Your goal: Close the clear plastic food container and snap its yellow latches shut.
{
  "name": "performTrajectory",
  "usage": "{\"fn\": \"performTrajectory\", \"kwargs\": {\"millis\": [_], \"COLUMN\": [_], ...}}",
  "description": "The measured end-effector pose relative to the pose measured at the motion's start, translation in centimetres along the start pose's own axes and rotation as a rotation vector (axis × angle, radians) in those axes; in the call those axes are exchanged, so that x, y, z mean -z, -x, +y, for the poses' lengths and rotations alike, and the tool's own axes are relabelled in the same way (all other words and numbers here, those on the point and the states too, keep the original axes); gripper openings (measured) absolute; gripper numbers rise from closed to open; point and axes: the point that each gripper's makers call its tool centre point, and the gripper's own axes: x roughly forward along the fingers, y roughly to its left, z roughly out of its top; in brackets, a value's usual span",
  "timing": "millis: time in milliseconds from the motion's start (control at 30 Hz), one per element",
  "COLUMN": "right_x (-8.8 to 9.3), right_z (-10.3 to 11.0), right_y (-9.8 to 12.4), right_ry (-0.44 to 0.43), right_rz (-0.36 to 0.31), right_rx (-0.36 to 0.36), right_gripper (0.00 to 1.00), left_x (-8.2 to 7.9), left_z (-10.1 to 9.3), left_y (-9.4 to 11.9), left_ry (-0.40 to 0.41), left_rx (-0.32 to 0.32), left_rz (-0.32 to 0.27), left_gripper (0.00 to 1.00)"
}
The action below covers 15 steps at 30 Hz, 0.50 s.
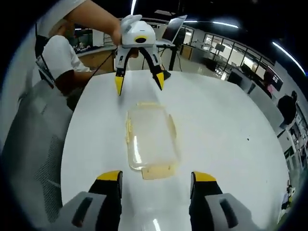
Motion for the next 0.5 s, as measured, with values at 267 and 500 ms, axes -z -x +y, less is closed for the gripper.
{"fn": "performTrajectory", "kwargs": {"millis": [267,500], "right_x": [0.1,0.4], "right_z": [-0.1,0.0], "right_y": [-1.9,-3.4], "right_ry": [0.09,0.133], "right_rz": [0.057,0.088], "right_rx": [-0.011,-0.047], "right_gripper": [0.49,0.5], "left_x": [1.5,1.4], "left_z": [0.3,0.6], "left_y": [-1.3,-2.2], "left_ry": [-0.019,-0.02], "left_rx": [0.02,0.04], "left_rz": [0.061,0.063], "left_gripper": [0.62,0.59]}}
